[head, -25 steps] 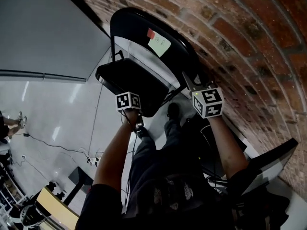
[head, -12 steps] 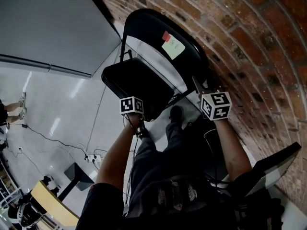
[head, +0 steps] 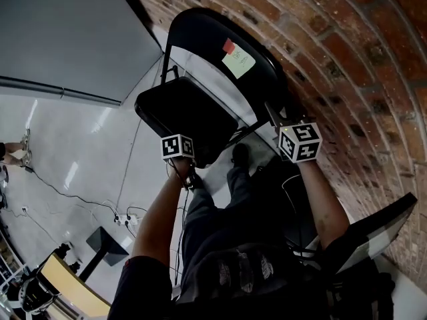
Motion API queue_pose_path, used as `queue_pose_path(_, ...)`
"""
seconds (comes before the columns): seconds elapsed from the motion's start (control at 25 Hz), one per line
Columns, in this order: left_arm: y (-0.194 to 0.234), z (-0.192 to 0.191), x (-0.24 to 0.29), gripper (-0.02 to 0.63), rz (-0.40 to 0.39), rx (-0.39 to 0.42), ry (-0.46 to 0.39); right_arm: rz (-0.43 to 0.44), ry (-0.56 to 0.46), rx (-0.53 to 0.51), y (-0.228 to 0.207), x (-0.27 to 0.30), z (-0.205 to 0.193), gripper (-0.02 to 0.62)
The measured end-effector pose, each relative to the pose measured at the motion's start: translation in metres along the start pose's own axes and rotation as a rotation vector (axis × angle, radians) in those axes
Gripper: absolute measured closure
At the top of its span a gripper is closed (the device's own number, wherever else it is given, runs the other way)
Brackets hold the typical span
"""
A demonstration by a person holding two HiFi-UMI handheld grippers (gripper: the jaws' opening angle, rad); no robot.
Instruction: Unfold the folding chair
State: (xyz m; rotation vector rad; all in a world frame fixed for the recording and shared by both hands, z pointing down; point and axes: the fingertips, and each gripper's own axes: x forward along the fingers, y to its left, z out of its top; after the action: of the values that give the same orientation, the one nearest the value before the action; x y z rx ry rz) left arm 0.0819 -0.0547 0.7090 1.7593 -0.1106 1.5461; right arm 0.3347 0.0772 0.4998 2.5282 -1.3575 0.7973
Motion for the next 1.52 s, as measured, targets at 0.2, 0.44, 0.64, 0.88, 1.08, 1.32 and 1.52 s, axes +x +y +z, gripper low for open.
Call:
queue_pose_path(0.2, 0.009, -0.006, 0.001, 0.19, -0.009, -0.016, -0.003, 0.003, 0.011, 0.003, 0.0, 0.002, -0.002, 0.414)
queue_pose_path(0.44, 0.018, -0.013, 0.004, 0.192, -0.039, -0.027, -0.006, 0.006, 0.033, 0.002, 0.0, 0.003, -0.007, 0.411)
queue_pose_path(0.64, 0.024, -0.017, 0.003, 0.193, -0.044, -0.024, -0.021, -0.012, 0.074, -0.001, -0.001, 0.007, -0.01, 0.407)
queue_pose_path(0.88, 0.034, -0.022, 0.012, 0.195, -0.061, -0.028, -0.025, -0.05, 0.117, 0.002, -0.009, 0.013, -0.02, 0.397)
queue_pose_path(1.08, 0.054, -0.031, 0.011, 0.201, -0.077, -0.051, -0.005, -0.072, 0.154, -0.001, -0.002, 0.017, -0.024, 0.393)
queue_pose_path(1.32, 0.059, -0.04, 0.011, 0.201, -0.113, -0.066, 0.004, -0.082, 0.193, 0.013, 0.0, 0.017, -0.031, 0.388)
queue_pose_path(1.52, 0.064, -0.046, 0.016, 0.209, -0.123, -0.064, -0.019, -0.058, 0.22, 0.015, -0.004, 0.022, -0.036, 0.388)
